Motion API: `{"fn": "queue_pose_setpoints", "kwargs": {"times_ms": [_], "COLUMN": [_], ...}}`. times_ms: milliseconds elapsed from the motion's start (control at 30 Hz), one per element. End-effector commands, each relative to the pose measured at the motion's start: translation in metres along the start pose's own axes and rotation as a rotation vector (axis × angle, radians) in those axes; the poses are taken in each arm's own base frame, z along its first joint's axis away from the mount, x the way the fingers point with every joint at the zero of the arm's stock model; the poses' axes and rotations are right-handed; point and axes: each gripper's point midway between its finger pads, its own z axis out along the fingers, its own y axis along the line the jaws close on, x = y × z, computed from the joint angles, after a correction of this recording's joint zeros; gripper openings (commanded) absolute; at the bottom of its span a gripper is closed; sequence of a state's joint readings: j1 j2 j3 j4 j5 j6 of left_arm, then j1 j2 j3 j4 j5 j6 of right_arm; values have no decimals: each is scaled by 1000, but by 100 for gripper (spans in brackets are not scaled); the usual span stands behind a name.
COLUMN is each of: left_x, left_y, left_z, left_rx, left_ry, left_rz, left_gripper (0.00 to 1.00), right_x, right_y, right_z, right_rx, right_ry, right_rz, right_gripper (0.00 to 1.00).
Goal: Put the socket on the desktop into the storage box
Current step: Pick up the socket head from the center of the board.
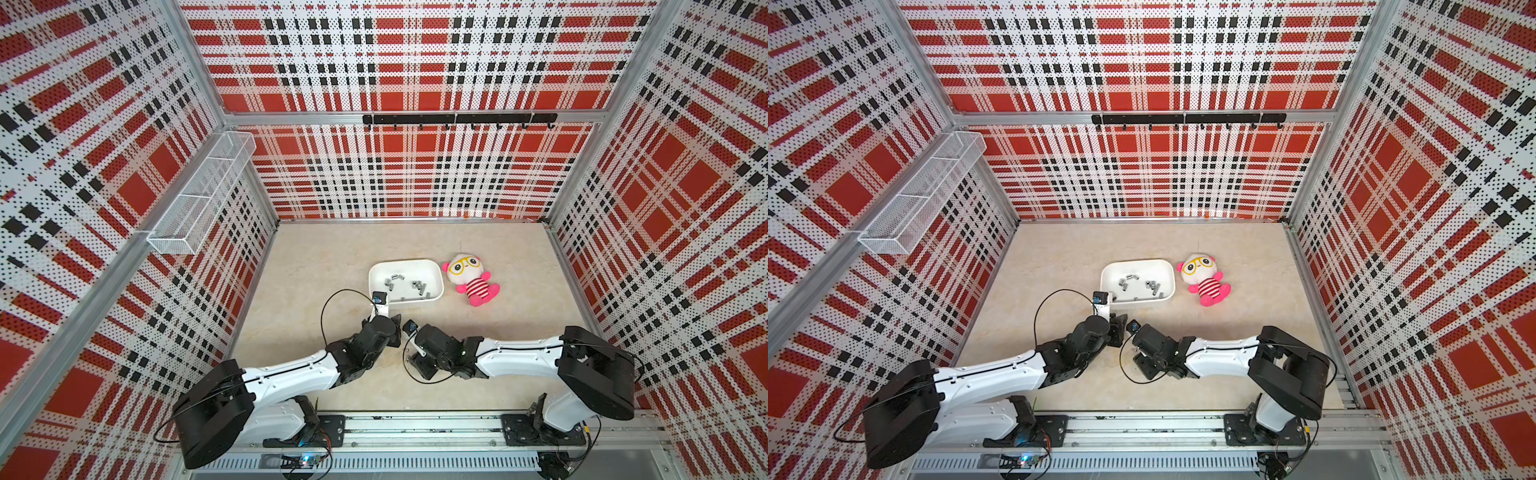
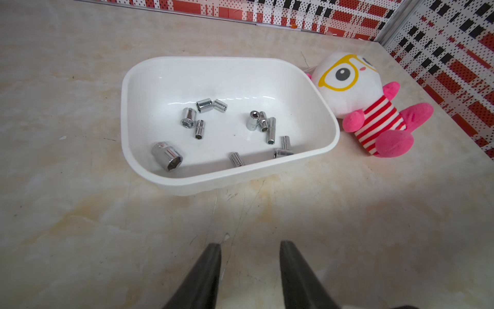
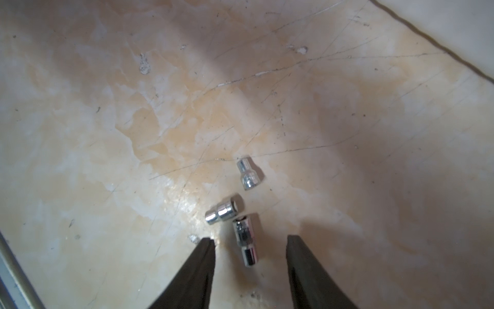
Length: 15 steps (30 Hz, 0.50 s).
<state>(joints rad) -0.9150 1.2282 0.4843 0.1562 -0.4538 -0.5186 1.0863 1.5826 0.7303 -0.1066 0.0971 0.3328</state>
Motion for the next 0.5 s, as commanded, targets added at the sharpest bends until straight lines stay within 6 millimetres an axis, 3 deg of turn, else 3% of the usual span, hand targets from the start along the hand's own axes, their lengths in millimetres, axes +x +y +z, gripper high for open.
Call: {"fn": "queue_pose_setpoints", "kwargs": {"times_ms": [0, 200, 467], "left_x": [-12, -17, -33], "left_y": [-3, -2, -2], "left_z": [4, 4, -15], "left_rx": [-16, -33, -30], "left_ry": [-19, -20, -83], "left_rz": [-17, -14, -12], "left_gripper": [42, 42, 46], "right_x": [-3, 2, 6], "right_y": [1, -1, -5], "right_z": [2, 9, 14], "right_rx": [8, 28, 52], "right_ry": [0, 33, 63], "right_rz": [-11, -22, -25], "right_gripper": [47, 42, 34]}}
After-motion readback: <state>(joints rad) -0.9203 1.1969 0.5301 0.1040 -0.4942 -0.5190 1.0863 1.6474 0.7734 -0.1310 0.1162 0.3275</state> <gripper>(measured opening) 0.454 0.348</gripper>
